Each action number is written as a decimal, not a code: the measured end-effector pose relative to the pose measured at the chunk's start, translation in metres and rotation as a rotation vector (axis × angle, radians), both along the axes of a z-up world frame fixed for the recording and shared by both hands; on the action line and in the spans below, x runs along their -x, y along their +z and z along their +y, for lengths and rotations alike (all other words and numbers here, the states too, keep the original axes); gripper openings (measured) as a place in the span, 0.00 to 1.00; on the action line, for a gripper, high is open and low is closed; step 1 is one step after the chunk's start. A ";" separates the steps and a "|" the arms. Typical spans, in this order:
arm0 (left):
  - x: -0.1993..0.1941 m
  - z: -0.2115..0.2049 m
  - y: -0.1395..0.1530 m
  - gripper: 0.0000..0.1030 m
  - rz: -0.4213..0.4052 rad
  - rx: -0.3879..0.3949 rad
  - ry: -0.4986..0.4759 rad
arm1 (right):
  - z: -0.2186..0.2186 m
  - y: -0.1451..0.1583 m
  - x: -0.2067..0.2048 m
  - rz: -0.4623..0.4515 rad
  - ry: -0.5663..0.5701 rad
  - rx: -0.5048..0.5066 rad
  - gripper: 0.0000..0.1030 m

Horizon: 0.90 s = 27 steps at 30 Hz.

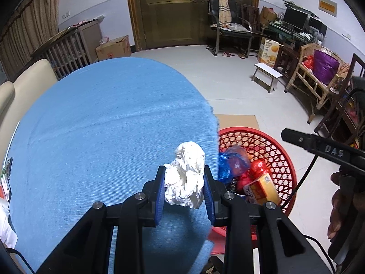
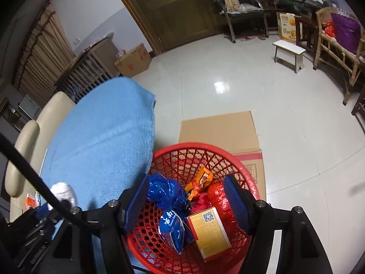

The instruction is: Collect trash

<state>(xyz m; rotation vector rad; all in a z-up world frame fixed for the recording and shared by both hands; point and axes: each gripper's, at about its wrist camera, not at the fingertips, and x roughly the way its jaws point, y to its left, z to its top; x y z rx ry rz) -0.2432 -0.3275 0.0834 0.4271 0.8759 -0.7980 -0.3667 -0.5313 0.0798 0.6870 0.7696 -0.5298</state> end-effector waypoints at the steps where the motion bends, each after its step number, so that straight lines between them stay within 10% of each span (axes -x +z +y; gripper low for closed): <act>1: 0.003 -0.002 0.001 0.31 -0.001 0.001 -0.008 | 0.001 0.004 0.002 -0.007 -0.003 0.004 0.70; 20: 0.039 -0.066 -0.020 0.35 0.108 0.008 -0.167 | 0.010 0.074 0.085 -0.151 -0.123 0.114 0.70; 23: 0.038 -0.076 -0.034 0.72 0.160 -0.019 -0.182 | 0.005 0.075 0.091 -0.154 -0.135 0.114 0.70; 27: 0.031 -0.066 -0.030 0.73 0.170 0.002 -0.171 | 0.003 0.077 0.096 -0.162 -0.145 0.114 0.70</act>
